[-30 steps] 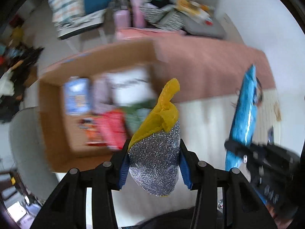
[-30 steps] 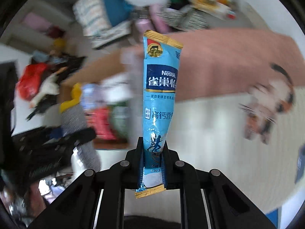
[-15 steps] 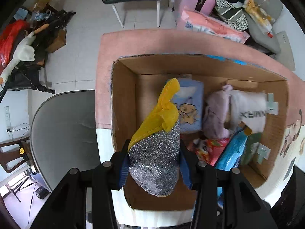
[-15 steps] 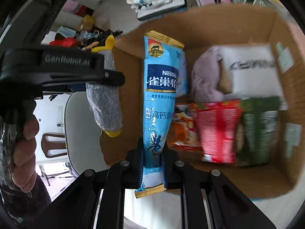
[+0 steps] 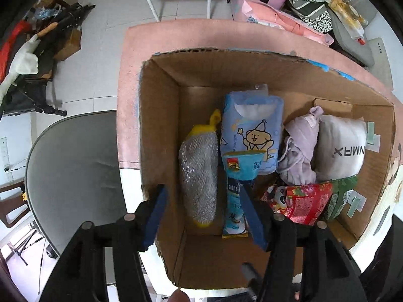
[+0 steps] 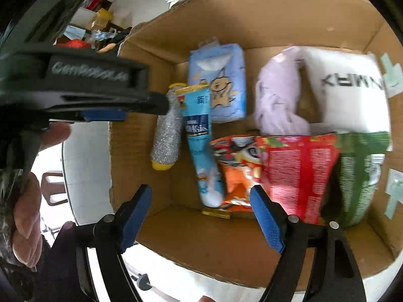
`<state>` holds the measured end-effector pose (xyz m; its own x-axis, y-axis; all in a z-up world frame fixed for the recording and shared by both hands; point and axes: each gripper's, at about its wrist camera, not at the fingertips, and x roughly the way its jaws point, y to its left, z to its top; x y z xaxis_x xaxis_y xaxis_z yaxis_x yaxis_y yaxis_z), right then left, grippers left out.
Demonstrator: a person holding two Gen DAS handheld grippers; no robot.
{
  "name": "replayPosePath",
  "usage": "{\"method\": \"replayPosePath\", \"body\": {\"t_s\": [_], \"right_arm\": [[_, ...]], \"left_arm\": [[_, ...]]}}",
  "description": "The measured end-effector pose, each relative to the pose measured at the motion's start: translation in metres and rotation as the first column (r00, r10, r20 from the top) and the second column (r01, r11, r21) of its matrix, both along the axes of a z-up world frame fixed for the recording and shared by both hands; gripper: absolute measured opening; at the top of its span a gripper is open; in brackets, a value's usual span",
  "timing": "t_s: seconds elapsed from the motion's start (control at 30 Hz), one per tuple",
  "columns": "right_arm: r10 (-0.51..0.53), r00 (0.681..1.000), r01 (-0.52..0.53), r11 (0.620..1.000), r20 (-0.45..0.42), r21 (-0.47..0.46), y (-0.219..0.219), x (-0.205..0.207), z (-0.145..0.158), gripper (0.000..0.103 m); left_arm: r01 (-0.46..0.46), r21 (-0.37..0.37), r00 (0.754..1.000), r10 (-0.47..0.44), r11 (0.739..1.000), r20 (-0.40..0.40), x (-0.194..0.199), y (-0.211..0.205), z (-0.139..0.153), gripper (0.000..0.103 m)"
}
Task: Organize soft objects
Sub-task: 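Place the sponge and Nestlé stick into the box and release both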
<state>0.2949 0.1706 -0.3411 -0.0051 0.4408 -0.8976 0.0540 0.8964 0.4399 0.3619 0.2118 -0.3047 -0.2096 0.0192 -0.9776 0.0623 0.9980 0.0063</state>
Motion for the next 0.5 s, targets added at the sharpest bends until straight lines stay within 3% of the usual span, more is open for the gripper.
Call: {"method": "replayPosePath", "body": {"t_s": [0.23, 0.5], "right_arm": [[0.003, 0.999, 0.005, 0.986, 0.046, -0.167, -0.059, -0.006, 0.027, 0.083], [0.012, 0.993, 0.030, 0.938, 0.120, -0.344, -0.116, -0.025, 0.076, 0.095]], "left_arm": [[-0.022, -0.036, 0.993, 0.026, 0.999, 0.111, -0.028, -0.005, 0.029, 0.057], [-0.049, -0.068, 0.963, 0.065, 0.997, 0.263, -0.079, -0.016, 0.066, 0.058]]}}
